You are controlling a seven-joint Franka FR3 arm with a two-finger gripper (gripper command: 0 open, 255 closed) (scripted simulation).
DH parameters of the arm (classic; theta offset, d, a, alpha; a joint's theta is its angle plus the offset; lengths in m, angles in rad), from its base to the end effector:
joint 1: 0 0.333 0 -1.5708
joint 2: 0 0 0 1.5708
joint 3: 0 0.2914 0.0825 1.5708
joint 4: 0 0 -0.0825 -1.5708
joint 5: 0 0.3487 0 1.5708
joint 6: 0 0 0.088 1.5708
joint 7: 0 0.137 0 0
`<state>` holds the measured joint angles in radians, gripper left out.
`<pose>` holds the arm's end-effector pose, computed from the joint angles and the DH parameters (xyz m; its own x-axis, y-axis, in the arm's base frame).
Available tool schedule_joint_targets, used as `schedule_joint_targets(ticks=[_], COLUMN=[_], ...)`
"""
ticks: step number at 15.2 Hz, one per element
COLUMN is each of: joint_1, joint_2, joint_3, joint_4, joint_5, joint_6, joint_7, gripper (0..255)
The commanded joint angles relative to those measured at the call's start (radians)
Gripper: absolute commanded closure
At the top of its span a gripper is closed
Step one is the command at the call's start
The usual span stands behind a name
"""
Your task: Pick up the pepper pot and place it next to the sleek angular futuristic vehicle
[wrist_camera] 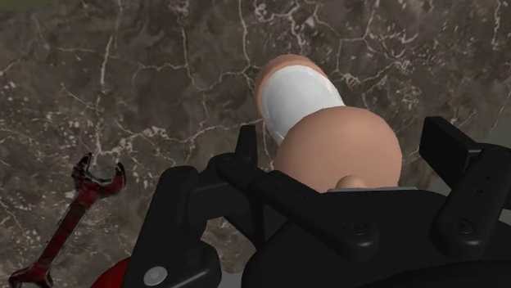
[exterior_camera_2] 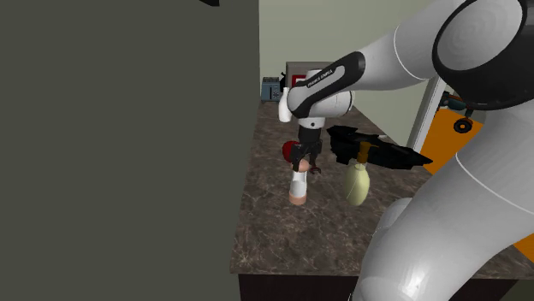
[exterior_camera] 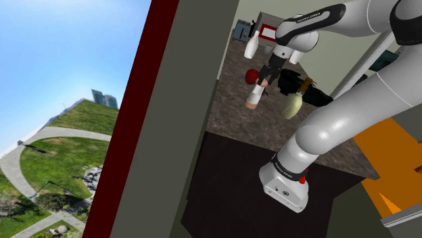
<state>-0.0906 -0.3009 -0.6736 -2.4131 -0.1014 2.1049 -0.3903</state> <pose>0.3037 -0.2957 0.3610 0.9582 -0.2854 -0.0181 -0.2855 -0.9511 -0.1178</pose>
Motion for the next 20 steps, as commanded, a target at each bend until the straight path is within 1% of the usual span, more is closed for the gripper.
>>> schedule_joint_targets(ticks=[1,6,7,16,20], joint_1=[0.0,0.0,0.0,0.0,-0.005], joint_2=[0.0,0.0,0.0,0.0,-0.03], joint_3=[0.0,0.0,0.0,0.0,0.015], joint_4=[-0.003,-0.003,-0.003,-0.003,0.029], joint_5=[-0.001,0.0,0.0,0.0,-0.012], joint_6=[0.003,0.003,0.003,0.003,-0.055], joint_7=[0.0,0.0,0.0,0.0,0.015], gripper=[0,0,255,255,255])
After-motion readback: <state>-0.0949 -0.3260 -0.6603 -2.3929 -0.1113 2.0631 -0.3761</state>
